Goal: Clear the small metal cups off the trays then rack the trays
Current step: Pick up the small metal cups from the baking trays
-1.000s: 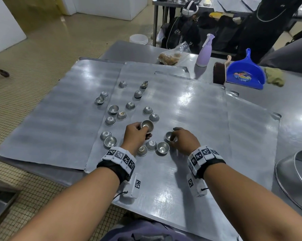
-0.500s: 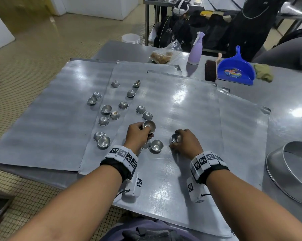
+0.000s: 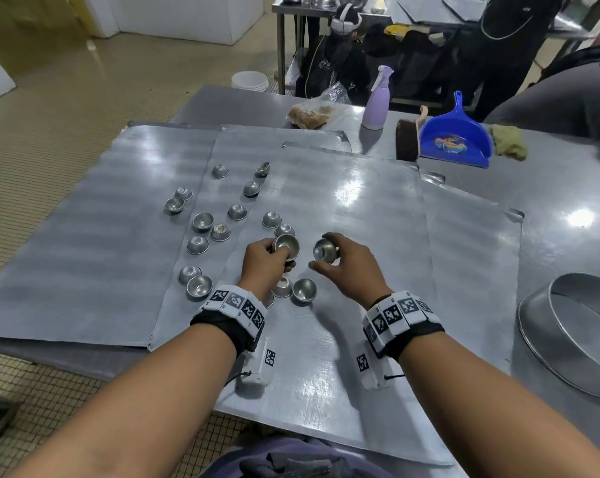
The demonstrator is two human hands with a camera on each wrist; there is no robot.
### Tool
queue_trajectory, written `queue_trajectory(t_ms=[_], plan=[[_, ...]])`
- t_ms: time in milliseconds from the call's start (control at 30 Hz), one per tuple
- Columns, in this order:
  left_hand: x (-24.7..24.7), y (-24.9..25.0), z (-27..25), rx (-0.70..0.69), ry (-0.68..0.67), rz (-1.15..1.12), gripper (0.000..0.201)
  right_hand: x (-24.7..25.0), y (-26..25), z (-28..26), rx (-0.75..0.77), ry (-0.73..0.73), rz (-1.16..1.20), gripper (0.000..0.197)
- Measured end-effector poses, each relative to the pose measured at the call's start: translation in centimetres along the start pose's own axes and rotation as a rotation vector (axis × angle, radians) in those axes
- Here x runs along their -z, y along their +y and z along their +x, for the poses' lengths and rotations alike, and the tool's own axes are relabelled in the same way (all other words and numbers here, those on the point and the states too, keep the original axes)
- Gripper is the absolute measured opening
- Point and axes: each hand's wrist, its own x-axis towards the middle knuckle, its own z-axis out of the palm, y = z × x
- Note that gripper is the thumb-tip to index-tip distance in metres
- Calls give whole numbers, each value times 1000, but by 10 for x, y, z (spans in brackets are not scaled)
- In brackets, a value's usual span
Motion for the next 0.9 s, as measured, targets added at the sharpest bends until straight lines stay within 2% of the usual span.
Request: queue_trajectory(t_ms=[100,200,367,433,533,633,767,900], plan=[[1,4,1,0,3,-69,23,-1,-13,3,38,11,24,57],[0,11,-1,62,-1,-231,26,-3,-24,5,74,26,53,55],[-2,16,-7,100,-125,-418,36,-12,-39,8,97,-2,61,56],[-2,17,-9,99,-124,-402,32,-15,-41,9,100,-17,56,62],[5,19,-6,97,-42,-351,23,-16,-37,9,80,-62,39,75],[13,14,1,129,50,-339,12,-16,-21,7,16,-138,-20,70],[18,5,4,149,82,-295,12,-21,0,1,-11,-362,-140,67],[15,-1,1,150,69,-248,14,-26,3,0,-4,-409,-194,68]])
